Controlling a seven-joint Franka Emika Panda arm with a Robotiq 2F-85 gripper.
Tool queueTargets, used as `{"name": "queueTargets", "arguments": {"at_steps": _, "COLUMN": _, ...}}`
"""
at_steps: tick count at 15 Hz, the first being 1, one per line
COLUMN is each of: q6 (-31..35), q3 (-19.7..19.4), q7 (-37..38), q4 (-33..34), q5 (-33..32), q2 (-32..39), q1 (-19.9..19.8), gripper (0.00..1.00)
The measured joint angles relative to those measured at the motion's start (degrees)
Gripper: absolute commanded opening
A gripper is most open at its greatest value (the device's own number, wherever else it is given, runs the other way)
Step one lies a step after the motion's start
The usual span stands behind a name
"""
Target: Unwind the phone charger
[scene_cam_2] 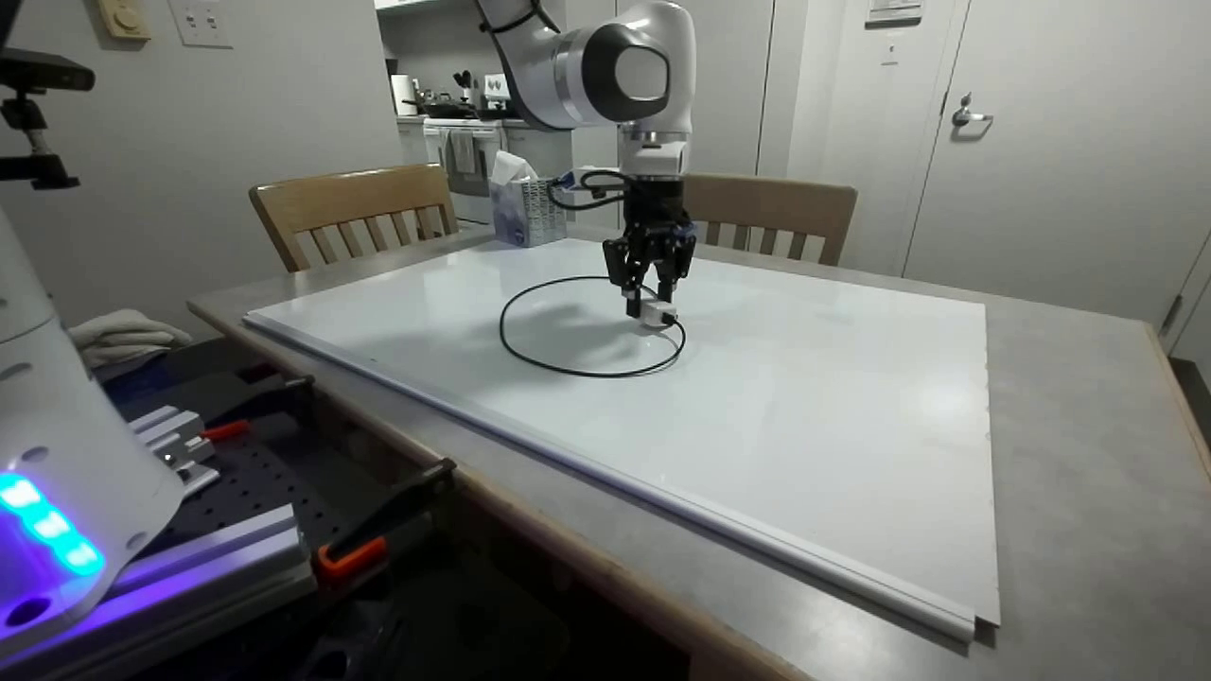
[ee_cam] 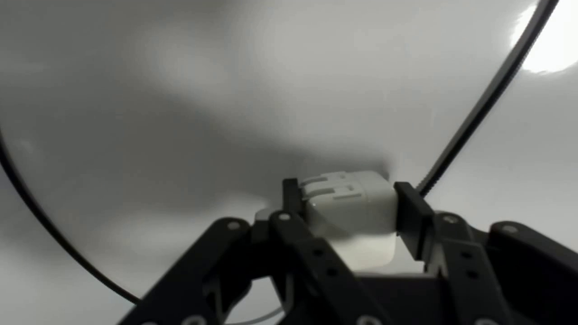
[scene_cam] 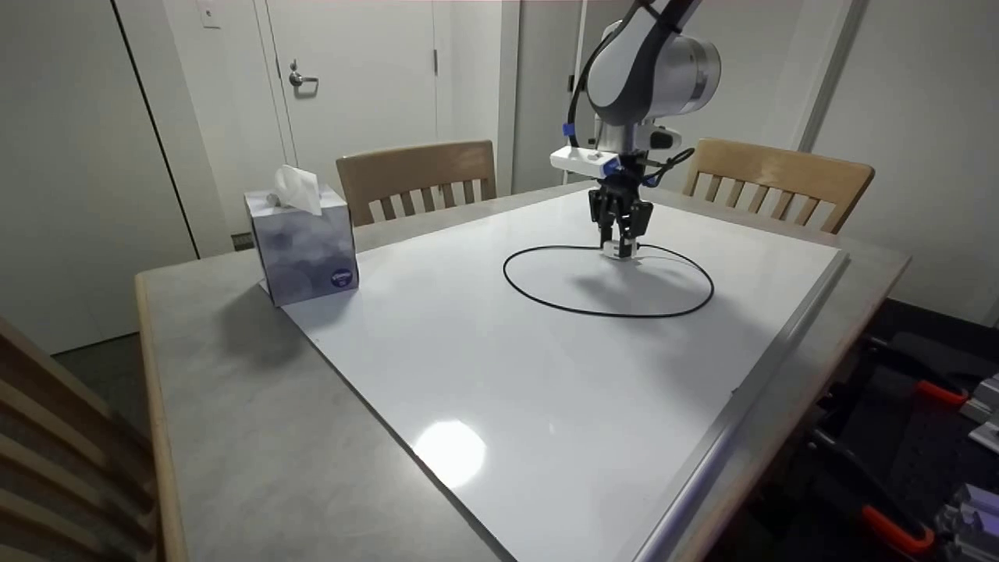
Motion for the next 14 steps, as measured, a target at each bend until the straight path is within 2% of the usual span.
{"name": "queueTargets", "arguments": {"at_steps": 2, "q6": -0.8, "q3": 0.0, "q7": 1.4, "q4": 0.2, "q5": -0.1, "q2": 0.0, "q1": 0.0, "gripper": 0.28}}
{"name": "queueTargets", "arguments": {"at_steps": 9, "q6": -7.8, "q3": -2.7, "q7": 19.4, "q4": 0.8, "q5": -0.2, "q2": 0.3, "q1": -0.2, "gripper": 0.28}}
{"name": "queueTargets", "arguments": {"at_steps": 10, "q6": -7.8, "q3": -3.1, "q7": 22.1, "q4": 0.7, "q5": -0.1, "q2": 0.3, "q1": -0.4, "gripper": 0.53}}
{"name": "queueTargets", "arguments": {"at_steps": 12, "q6": -7.8, "q3": -2.8, "q7": 22.7, "q4": 0.7, "q5": -0.7, "q2": 0.2, "q1": -0.8, "gripper": 0.53}}
{"name": "queueTargets", "arguments": {"at_steps": 13, "q6": -7.8, "q3": -2.8, "q7": 22.7, "q4": 0.7, "q5": -0.8, "q2": 0.2, "q1": -0.8, "gripper": 0.28}}
{"name": "queueTargets", "arguments": {"at_steps": 14, "q6": -7.8, "q3": -2.7, "q7": 22.7, "q4": 0.7, "q5": -0.8, "q2": 0.2, "q1": -0.8, "gripper": 0.28}}
